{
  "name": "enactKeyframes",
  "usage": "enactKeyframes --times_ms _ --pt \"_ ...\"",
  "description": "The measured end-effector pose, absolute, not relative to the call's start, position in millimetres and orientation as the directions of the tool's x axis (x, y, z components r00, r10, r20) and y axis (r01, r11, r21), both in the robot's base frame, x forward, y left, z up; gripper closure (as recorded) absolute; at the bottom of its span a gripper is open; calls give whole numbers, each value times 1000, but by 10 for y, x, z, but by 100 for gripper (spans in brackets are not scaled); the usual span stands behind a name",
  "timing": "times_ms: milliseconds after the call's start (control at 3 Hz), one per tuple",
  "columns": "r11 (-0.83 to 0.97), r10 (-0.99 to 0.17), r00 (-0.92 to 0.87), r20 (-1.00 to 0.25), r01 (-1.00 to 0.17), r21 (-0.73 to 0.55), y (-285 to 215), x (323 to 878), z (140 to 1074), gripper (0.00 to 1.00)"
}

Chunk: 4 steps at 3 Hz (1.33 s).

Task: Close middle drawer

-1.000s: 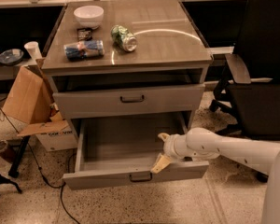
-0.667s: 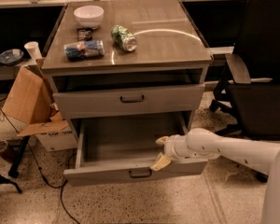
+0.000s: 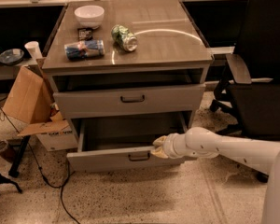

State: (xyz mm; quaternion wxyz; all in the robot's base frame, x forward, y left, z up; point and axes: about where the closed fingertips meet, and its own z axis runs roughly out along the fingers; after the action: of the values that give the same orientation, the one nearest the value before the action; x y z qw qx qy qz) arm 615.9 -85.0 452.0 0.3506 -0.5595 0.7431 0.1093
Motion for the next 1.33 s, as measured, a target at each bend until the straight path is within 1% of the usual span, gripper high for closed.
enactKeyframes --times_ms 333,1000,1333 --pt "344 -744 -97 -662 -904 -255 -702 6233 4689 0" --pt "323 -722 -26 -691 -896 -304 -415 6283 5024 0" --pt "317 -731 -16 -682 -893 -319 -369 6337 5104 0"
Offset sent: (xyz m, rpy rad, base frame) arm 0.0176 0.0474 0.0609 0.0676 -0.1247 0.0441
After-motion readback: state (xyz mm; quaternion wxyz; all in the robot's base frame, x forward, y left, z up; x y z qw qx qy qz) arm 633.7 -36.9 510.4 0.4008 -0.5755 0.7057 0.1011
